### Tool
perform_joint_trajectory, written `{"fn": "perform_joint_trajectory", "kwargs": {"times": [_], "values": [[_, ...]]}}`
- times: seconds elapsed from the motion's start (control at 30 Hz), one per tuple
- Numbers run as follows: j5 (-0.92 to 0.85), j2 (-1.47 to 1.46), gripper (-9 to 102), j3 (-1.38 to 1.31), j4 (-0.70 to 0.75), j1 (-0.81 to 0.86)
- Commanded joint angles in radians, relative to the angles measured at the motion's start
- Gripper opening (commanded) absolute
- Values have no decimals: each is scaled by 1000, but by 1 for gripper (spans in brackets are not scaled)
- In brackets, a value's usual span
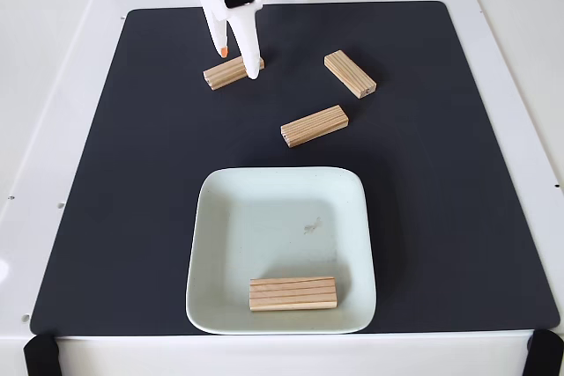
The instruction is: Pick up the wooden block and place them on the plate.
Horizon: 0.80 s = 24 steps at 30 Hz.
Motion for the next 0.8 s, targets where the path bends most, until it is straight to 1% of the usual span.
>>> {"fn": "perform_joint_trajectory", "kwargs": {"times": [0.0,0.37,0.63,0.7,0.77], "values": [[-8,-5,35,-26,-2,0],[-6,-158,35,-77,-15,21],[-6,-196,35,-97,-17,26],[-6,-202,33,-97,-17,25],[-6,-206,26,-97,-17,20]]}}
